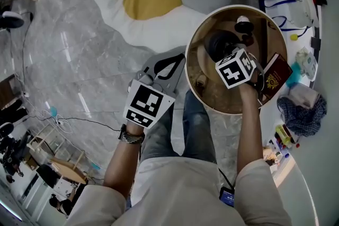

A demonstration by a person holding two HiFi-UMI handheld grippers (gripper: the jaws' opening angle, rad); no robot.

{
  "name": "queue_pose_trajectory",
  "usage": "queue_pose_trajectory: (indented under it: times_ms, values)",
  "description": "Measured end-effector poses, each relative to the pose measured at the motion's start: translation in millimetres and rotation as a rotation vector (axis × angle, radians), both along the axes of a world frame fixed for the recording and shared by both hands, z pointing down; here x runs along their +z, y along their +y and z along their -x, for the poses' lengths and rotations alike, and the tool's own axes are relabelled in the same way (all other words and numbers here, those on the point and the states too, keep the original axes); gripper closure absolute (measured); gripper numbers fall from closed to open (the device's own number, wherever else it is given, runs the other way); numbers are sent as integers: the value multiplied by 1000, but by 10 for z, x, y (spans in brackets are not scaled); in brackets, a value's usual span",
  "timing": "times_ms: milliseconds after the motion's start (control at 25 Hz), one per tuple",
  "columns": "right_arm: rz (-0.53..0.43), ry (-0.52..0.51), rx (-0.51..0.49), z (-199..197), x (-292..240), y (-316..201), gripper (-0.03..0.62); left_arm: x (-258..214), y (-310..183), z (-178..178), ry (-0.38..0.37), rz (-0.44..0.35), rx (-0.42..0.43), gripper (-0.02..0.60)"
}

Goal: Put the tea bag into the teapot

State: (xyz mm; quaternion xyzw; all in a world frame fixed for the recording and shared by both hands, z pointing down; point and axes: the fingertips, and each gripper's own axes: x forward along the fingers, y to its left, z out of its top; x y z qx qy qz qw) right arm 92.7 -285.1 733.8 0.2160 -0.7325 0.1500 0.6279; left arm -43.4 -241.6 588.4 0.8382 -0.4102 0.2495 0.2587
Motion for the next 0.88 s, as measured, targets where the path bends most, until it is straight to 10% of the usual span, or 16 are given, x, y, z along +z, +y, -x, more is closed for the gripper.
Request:
queue_pose_trajectory:
  times_ms: [880]
  values:
    - [-14, -222, 243, -114, -415, 54, 588, -265, 39, -140, 85, 5, 21, 575]
